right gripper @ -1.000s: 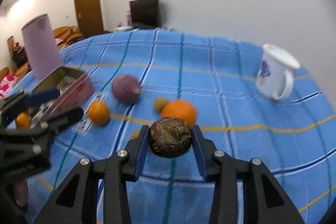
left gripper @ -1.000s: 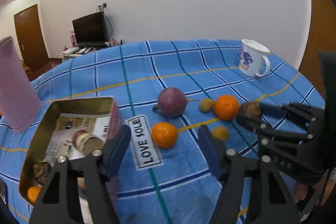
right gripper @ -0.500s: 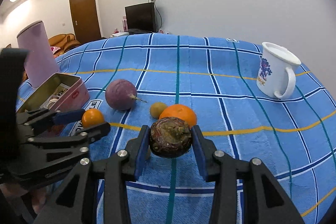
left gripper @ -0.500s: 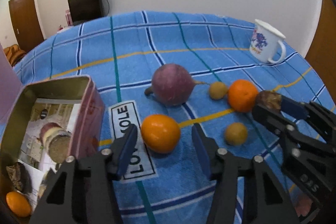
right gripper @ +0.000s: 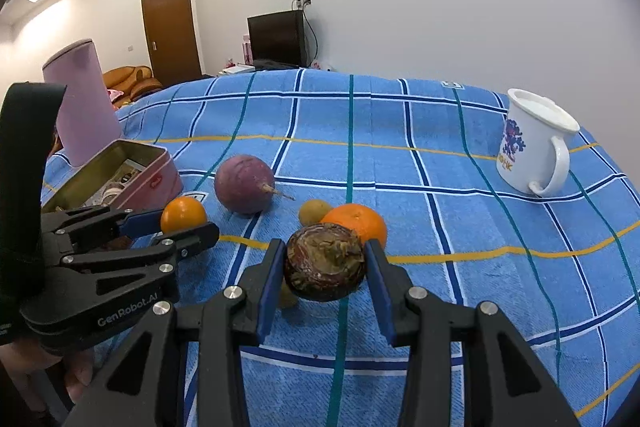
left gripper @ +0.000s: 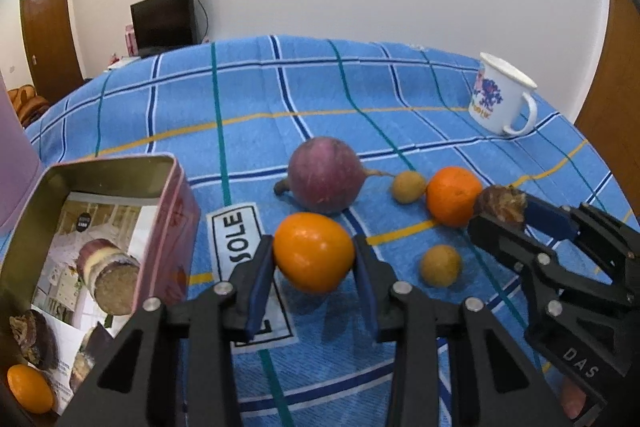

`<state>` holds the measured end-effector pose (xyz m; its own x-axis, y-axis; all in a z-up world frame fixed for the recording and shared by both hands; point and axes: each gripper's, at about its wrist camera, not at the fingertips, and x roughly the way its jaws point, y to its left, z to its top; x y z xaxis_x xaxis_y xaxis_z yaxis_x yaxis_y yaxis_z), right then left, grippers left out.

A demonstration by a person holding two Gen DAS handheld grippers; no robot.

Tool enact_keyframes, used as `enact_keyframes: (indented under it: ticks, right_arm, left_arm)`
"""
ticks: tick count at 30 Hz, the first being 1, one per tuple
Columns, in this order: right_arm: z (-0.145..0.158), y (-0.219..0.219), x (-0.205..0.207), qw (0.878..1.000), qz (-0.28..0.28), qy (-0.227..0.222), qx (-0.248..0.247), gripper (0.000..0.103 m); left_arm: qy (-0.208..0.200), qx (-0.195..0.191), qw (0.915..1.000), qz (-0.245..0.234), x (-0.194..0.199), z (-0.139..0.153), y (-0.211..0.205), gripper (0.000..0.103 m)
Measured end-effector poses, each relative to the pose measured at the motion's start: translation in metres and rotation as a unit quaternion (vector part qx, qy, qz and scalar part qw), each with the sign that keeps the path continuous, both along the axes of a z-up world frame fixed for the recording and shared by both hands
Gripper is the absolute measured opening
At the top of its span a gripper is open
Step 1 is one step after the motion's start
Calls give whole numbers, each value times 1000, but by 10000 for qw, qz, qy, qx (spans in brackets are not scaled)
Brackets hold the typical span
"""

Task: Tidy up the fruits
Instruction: 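Carry the mangosteen in the right tool and orange in the left tool over the tin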

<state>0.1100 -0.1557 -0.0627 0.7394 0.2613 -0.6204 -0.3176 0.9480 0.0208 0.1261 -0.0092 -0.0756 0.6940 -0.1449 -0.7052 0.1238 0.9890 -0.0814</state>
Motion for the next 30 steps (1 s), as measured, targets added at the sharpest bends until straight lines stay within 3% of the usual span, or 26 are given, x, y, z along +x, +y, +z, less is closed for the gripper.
enact_keyframes:
  ticks: [16,30]
  right_arm:
    - [7,-2,-11,9992,170,-299,190,42]
    - [11,-6,-16,9979,252,-497,336,42]
  left_arm:
    - [-813,-21,9967,33,-24,20,1,40]
    - [-1183,41,9930,59,-36,27,0,40]
